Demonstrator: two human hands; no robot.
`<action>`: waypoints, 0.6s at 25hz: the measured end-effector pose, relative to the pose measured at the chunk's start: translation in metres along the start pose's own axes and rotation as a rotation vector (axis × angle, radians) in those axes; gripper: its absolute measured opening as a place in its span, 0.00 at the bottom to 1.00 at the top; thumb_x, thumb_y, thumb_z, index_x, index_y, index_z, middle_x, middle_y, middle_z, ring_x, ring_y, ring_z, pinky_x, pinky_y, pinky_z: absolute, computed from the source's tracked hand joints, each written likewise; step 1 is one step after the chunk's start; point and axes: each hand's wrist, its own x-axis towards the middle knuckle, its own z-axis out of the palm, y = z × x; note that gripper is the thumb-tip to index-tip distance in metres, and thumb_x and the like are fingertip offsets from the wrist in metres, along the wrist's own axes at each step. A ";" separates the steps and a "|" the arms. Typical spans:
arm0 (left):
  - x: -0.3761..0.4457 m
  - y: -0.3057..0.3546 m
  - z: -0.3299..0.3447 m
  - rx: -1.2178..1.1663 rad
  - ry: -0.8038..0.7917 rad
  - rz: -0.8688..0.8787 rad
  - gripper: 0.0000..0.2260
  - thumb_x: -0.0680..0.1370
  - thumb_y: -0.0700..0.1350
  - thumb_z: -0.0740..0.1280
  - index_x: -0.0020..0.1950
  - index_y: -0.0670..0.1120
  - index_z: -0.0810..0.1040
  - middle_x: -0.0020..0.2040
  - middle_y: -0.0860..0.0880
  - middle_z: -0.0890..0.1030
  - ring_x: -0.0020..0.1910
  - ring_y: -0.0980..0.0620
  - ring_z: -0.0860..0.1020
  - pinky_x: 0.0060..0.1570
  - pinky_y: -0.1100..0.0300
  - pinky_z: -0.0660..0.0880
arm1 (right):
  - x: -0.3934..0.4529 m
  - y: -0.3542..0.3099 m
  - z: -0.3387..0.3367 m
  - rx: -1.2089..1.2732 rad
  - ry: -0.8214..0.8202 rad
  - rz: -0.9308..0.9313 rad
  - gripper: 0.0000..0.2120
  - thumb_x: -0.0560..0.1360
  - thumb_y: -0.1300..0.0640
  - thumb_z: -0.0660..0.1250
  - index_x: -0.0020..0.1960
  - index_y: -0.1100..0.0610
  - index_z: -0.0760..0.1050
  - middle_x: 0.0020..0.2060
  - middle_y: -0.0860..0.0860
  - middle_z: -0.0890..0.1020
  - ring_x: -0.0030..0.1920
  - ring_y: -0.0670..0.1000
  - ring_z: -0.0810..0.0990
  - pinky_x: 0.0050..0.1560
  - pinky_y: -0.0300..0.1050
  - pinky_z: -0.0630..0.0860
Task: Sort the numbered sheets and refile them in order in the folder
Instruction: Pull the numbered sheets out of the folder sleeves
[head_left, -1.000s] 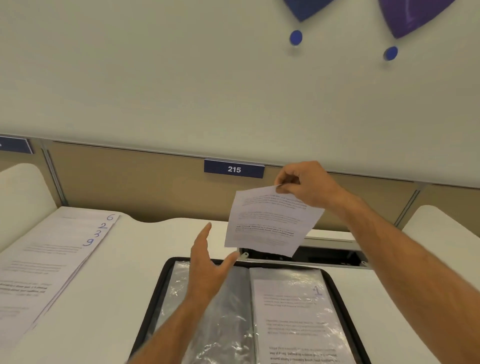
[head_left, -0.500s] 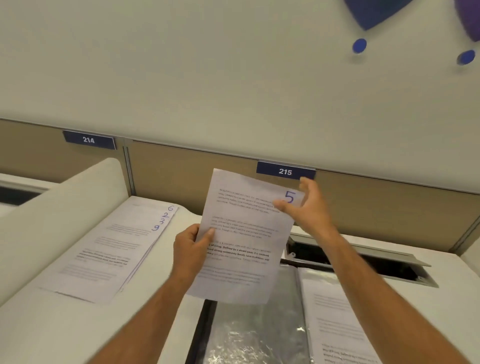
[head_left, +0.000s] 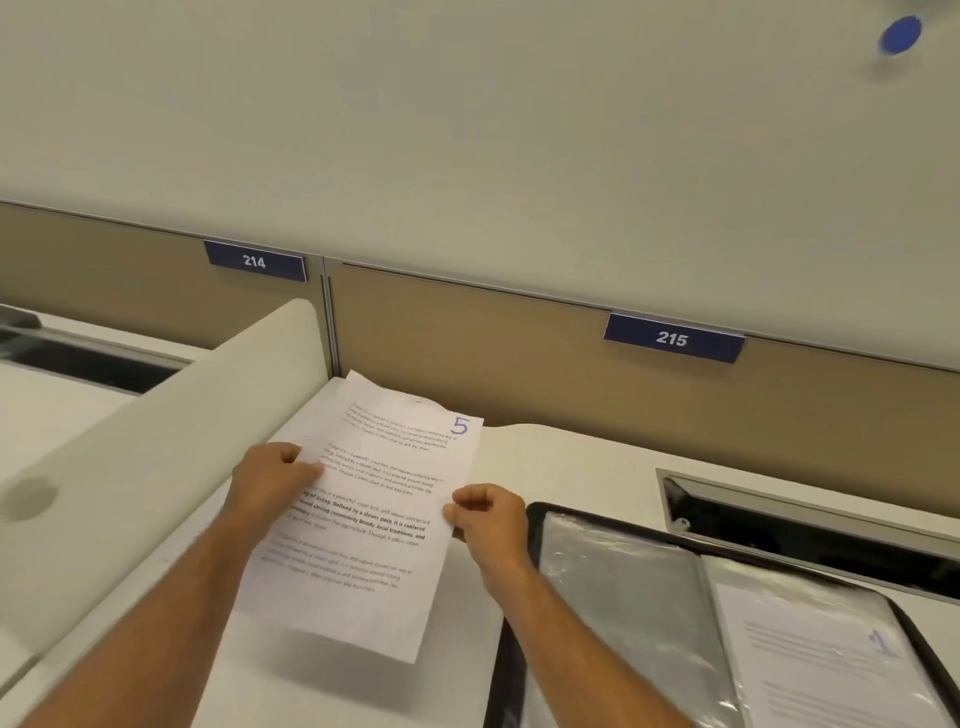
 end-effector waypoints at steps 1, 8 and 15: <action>0.010 -0.009 -0.009 0.045 0.036 -0.008 0.03 0.75 0.42 0.73 0.41 0.47 0.81 0.41 0.47 0.84 0.43 0.44 0.82 0.52 0.46 0.80 | 0.004 0.006 0.016 0.002 -0.020 0.014 0.09 0.70 0.70 0.74 0.46 0.58 0.80 0.47 0.56 0.84 0.49 0.56 0.85 0.48 0.51 0.85; 0.068 -0.068 -0.037 0.269 0.098 -0.096 0.06 0.73 0.41 0.67 0.46 0.49 0.82 0.42 0.49 0.84 0.44 0.45 0.80 0.48 0.50 0.78 | 0.024 0.038 0.090 -0.047 -0.092 0.115 0.09 0.69 0.70 0.74 0.44 0.58 0.81 0.38 0.53 0.81 0.36 0.49 0.82 0.42 0.45 0.84; 0.101 -0.100 -0.038 0.390 0.090 -0.128 0.12 0.73 0.42 0.67 0.54 0.52 0.82 0.46 0.50 0.83 0.47 0.45 0.80 0.48 0.51 0.77 | 0.036 0.056 0.119 -0.108 -0.158 0.153 0.09 0.69 0.70 0.73 0.45 0.58 0.81 0.38 0.52 0.78 0.36 0.48 0.80 0.42 0.50 0.85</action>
